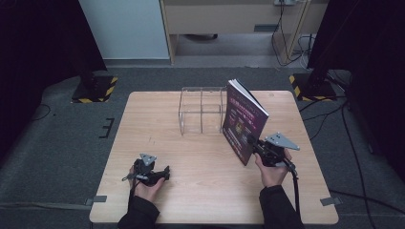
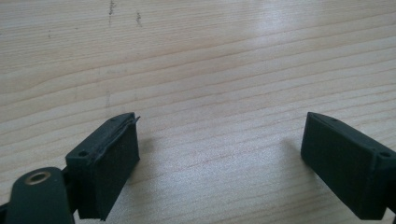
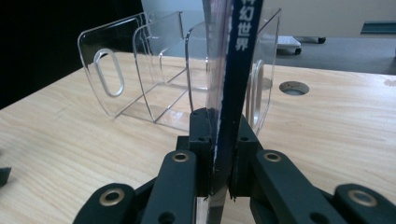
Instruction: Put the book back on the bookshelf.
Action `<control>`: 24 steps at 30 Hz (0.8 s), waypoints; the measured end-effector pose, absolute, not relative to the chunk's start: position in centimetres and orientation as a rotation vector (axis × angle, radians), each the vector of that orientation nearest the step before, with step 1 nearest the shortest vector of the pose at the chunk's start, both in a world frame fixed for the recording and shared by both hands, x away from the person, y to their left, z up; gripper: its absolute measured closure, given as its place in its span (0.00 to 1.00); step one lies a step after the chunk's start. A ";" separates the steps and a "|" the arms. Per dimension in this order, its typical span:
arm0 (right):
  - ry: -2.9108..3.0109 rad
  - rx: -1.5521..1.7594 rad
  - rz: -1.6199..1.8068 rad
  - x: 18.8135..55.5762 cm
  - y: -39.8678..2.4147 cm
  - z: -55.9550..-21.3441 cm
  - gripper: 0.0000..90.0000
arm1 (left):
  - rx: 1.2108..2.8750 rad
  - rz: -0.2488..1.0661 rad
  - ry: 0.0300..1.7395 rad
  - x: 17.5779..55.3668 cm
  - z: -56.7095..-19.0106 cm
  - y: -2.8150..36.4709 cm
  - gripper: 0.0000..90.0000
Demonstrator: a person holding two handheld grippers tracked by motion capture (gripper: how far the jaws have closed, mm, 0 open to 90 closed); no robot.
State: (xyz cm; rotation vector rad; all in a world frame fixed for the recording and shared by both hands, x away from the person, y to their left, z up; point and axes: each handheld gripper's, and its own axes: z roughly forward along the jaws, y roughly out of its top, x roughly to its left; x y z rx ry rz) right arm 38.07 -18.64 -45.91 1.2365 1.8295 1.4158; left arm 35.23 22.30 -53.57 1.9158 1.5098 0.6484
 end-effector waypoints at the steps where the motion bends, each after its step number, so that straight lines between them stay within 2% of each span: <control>1: 1.833 1.237 1.415 37.9 -18.7 -46.0 0.92 | 1.916 0.648 1.510 35.2 -53.6 22.3 0.12; 11: 1.839 1.223 1.418 37.3 -18.7 -46.3 0.91 | 1.916 0.647 1.509 35.2 -53.6 22.3 0.12; 16: 1.756 1.186 1.500 37.3 -19.1 -44.0 0.87 | 1.916 0.648 1.509 35.2 -53.6 22.3 0.12; 24: 1.700 1.165 1.510 38.2 -19.4 -40.8 0.87 | 1.916 0.648 1.509 35.2 -53.6 22.3 0.12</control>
